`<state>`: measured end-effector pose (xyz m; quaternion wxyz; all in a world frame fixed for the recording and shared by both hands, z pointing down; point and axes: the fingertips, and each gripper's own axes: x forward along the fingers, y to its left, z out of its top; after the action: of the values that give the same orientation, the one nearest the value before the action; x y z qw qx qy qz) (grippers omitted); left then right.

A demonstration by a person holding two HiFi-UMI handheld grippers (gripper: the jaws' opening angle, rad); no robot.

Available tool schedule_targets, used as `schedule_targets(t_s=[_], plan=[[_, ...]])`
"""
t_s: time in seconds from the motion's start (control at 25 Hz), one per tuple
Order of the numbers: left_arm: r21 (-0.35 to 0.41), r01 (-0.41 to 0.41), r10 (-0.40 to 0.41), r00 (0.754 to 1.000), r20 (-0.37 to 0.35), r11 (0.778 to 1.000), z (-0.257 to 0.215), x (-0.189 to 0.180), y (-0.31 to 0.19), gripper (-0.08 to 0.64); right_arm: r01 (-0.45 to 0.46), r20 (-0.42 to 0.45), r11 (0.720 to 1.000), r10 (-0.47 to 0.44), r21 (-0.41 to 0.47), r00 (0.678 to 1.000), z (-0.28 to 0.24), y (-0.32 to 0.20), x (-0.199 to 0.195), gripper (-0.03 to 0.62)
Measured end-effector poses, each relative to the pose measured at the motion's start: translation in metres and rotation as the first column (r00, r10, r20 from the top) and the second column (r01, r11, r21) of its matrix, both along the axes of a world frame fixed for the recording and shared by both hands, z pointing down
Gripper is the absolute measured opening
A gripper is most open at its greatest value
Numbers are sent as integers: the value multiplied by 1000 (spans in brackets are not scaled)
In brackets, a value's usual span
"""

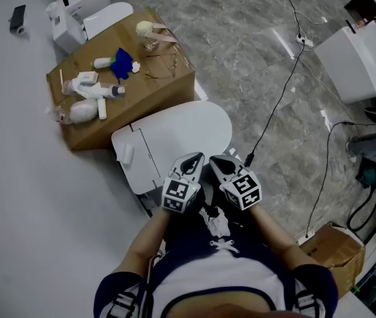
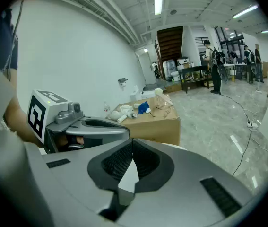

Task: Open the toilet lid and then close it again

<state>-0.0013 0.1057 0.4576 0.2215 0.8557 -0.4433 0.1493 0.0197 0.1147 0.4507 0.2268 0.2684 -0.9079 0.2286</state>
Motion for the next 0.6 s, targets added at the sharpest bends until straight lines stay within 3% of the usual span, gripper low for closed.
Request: schedule_targets(t_s=[0.28, 0.48, 0.56, 0.6], plan=[[-22, 14, -15, 1000, -4, 1000, 17, 2, -26, 6, 9, -26, 999, -10, -45, 1000, 32, -30, 1, 8], [-44, 20, -20, 1000, 2, 999, 37, -1, -45, 6, -46, -36, 990, 42, -133, 998, 65, -63, 10, 13], [-52, 24, -23, 1000, 11, 998, 46, -1, -55, 6, -48, -66, 983, 36, -176, 997, 80, -75, 15, 116], [-57, 29, -28, 999, 15, 998, 51, -2, -60, 6, -43, -85, 981, 27, -190, 996, 87, -80, 18, 132]])
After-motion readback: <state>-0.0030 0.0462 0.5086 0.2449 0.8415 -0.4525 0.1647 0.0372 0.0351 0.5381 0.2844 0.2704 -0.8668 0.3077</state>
